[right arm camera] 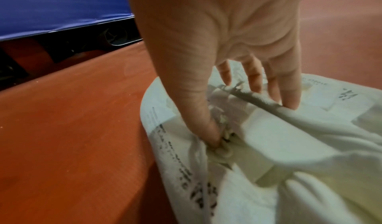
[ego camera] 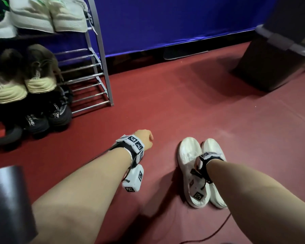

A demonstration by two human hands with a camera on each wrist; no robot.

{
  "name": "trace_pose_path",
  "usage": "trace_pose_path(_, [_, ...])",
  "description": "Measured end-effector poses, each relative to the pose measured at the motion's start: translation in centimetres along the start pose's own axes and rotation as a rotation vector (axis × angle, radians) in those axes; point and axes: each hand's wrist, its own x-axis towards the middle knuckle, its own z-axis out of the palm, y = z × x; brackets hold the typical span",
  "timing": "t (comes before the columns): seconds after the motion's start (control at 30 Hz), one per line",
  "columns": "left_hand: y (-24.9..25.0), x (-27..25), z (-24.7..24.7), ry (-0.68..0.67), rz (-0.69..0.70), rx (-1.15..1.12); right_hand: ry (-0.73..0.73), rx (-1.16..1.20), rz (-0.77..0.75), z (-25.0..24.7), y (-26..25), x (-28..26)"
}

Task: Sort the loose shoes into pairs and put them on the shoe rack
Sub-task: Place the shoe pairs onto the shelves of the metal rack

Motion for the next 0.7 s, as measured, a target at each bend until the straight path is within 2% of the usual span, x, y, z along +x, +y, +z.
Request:
trace_pose_path(0.17, [-0.2,-0.1,0.1,0.005,-0.006,0.016,-0.025,0.007,-0.065,0.4,0.5,-0.3])
trace_pose_path(0.27, [0.1,-0.2,0.3,-0.017,0.004,0.017,0.058,0.012,0.000,1.1,0.8,-0.5])
trace_pose_path(0.43, [0.5,-0.2,0.7,-0.044,0.018,0.020,0.153,0.075,0.001,1.8,0.9,-1.0])
trace_pose_path(0.53, [0.1,-0.3,0.3,-0.035,0.014,0.017,0.108,0.112,0.051,1.5,0.8,-1.2])
trace_pose_path(0.67, [-1.6,-0.6,-1.2,-0.003,-0.018,-0.002,0.069,0.208,0.113,-0.7,-2.0,-0.6])
trace_pose_path(0.7, [-2.2,-0.8,-1.9,0.004,-0.032,-0.007,0.082,0.261,0.088,-1.7,-2.8,-0.9])
